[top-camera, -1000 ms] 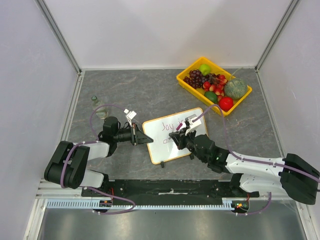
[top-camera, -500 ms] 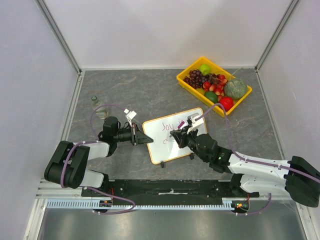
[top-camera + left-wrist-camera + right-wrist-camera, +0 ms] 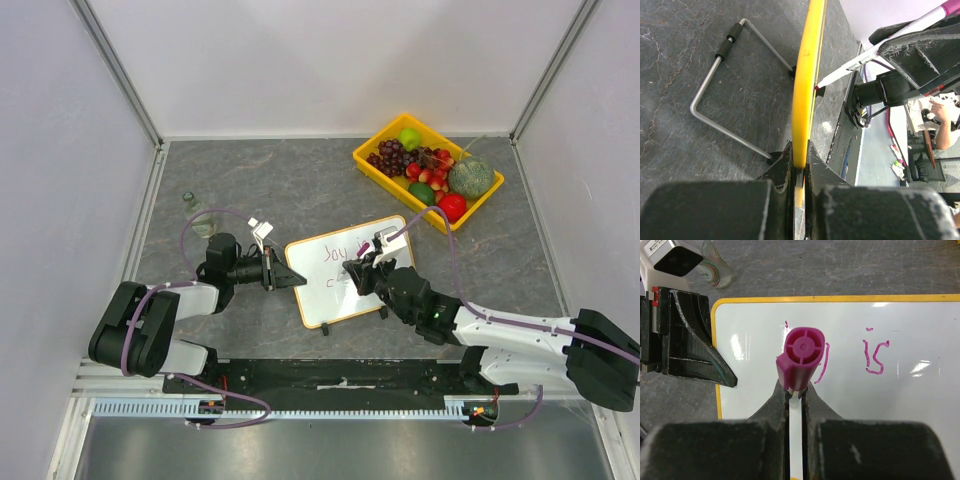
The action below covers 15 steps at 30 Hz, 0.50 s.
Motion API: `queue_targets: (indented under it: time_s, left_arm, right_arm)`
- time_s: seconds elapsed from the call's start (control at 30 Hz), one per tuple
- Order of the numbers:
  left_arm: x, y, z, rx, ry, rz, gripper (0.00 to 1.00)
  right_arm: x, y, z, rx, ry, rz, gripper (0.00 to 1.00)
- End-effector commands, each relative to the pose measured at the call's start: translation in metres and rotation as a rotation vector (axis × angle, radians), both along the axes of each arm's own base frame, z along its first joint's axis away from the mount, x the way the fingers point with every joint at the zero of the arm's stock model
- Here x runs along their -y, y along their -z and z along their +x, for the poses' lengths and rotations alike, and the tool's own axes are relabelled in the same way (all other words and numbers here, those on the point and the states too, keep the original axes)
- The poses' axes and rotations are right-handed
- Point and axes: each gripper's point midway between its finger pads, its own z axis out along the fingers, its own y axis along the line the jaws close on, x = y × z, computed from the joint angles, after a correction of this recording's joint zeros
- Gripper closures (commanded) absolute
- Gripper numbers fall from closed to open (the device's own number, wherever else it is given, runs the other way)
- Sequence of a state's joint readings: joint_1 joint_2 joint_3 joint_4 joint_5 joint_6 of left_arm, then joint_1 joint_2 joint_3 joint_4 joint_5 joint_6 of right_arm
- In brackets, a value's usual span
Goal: Write a sentence on the whiteboard
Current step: Write on the whiteboard at the whiteboard stand.
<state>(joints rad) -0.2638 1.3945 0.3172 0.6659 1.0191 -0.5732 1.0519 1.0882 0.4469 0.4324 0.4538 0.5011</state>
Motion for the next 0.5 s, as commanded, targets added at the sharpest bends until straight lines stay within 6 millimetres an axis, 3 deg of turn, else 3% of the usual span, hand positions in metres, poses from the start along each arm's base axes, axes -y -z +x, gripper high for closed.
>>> queue_targets:
  time_s: [0.0, 0.33, 0.47]
  left_arm:
    - [-0.0027, 0.0080, 0.0094, -0.002, -0.048, 0.034, 0.98]
    - [-0.0021, 0.0085, 0.0099, -0.004, -0.047, 0.034, 0.98]
    - [-0.0024, 0.0082, 0.0104, -0.004, -0.049, 0.033, 0.98]
  right_arm:
    - [-0.0045, -0.0216, 0.0074, 0.034, 0.030, 0.051, 1.00]
    - [-0.0053, -0.0138, 0.0030, 0.020, 0.009, 0.047, 1.00]
    - [0.0017, -0.0232, 0.0046, 0.037, 0.038, 0.077, 1.00]
